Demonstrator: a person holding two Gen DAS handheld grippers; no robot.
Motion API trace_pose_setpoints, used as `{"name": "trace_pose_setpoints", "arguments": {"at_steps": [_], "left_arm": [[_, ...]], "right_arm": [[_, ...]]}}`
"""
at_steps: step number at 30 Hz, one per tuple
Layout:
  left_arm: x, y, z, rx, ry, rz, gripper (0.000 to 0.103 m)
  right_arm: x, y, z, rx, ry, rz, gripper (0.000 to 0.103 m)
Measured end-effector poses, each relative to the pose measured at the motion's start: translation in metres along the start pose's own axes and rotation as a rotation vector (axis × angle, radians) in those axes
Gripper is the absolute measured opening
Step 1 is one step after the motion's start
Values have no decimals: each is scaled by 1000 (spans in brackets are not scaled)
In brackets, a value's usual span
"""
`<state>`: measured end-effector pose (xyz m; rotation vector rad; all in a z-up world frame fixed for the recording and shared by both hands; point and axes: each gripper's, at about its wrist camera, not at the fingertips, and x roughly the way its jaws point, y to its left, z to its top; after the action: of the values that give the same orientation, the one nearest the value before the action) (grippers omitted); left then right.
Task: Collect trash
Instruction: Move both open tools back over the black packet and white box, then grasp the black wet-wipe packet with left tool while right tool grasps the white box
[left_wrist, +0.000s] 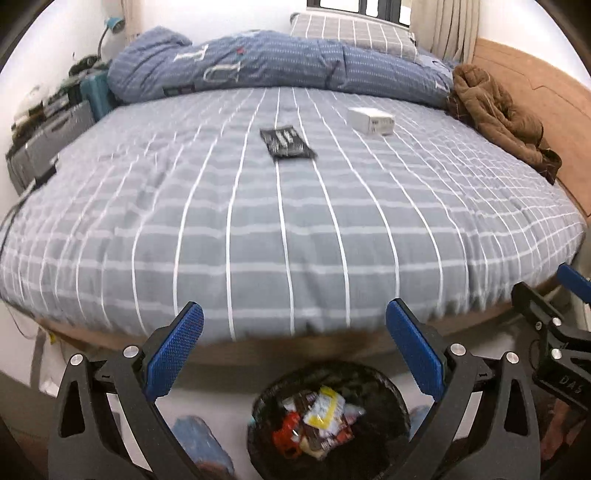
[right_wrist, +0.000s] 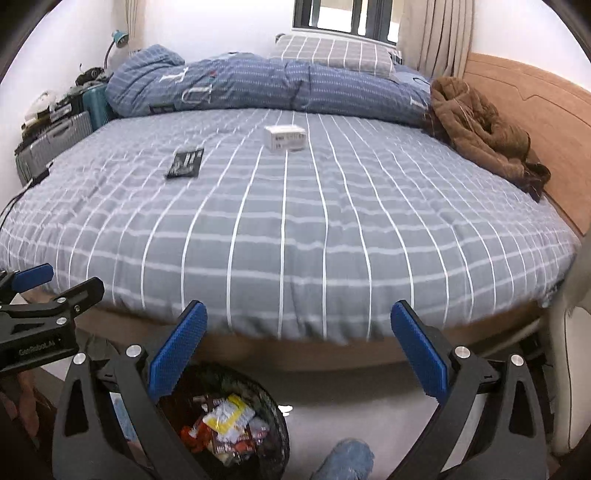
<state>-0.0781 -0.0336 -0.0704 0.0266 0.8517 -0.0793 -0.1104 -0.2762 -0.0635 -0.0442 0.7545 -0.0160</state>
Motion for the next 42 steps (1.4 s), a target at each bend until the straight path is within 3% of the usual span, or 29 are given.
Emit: {"name": "trace_pose_setpoints", "arguments": {"at_steps": [27,42], "left_arm": [[112,24,132,-55,-29,72,97],[186,26,191,-65,31,71,97]], "right_arm": [[140,3,129,-47,-13,47,93],[229,-2,206,-18,26,101,93]]}}
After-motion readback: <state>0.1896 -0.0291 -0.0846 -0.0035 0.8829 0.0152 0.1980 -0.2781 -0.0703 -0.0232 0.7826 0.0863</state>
